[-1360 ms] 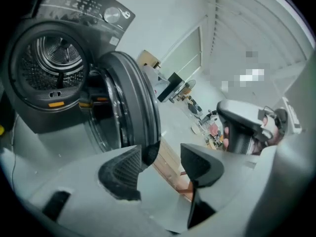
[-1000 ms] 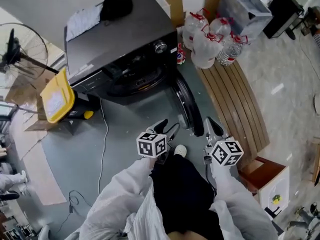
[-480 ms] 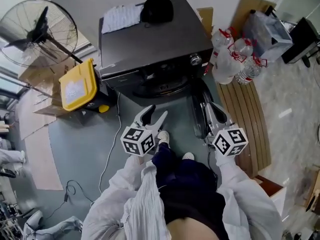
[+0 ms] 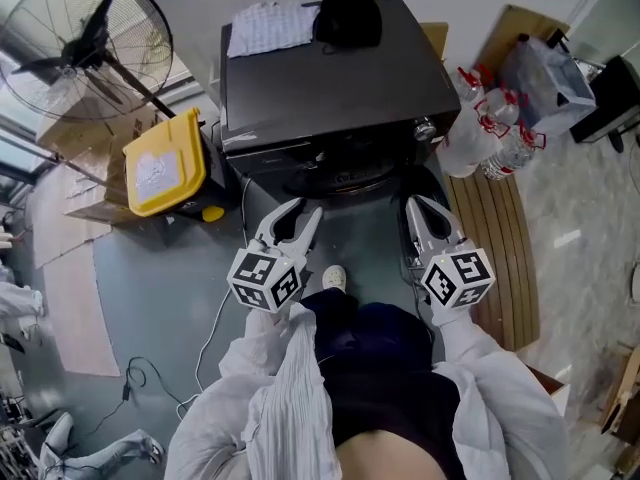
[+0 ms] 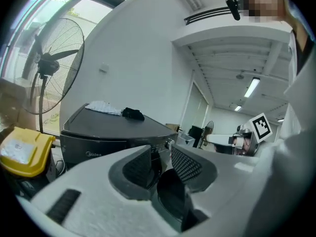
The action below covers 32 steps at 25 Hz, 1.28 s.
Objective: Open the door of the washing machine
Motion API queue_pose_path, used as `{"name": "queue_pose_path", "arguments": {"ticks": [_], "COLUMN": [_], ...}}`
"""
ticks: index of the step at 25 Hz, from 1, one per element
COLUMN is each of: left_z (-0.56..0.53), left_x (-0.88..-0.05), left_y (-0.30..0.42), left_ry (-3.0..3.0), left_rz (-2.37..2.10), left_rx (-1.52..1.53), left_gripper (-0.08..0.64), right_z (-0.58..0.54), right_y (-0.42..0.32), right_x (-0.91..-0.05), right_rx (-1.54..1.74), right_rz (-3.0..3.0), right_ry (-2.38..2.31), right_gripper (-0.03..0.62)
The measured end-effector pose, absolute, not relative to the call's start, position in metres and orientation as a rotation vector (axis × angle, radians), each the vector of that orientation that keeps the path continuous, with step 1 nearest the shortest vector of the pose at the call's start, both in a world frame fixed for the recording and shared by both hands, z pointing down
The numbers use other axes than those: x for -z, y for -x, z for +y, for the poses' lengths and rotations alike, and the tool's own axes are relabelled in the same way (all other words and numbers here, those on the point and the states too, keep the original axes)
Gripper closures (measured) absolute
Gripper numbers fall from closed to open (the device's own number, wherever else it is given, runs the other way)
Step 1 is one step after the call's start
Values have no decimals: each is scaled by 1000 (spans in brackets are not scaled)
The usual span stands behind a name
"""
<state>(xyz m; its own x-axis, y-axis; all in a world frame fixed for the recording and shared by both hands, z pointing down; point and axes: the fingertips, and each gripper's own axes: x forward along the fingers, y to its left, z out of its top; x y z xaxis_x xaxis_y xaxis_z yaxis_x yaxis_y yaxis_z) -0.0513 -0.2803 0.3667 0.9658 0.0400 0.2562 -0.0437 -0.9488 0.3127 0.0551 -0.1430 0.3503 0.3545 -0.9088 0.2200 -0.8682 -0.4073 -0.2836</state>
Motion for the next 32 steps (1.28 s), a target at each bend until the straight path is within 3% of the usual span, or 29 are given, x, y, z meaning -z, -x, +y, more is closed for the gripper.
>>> {"name": "queue_pose_path", "arguments": {"ticks": [9, 32], "left_z": [-307, -303], "left_x": [-376, -381], "left_y": [62, 60], "left_ry": [-2821, -2826], "left_rz": [-17, 43], "left_rx": [-363, -379], "left_gripper": [571, 571], "right_z": [-183, -178], "right_y": [-28, -23], "right_x": [-368, -367], "right_rx": [567, 574], "right_rz": [1715, 1702], "right_ry": [2481, 2508], "right_gripper": [584, 584]}}
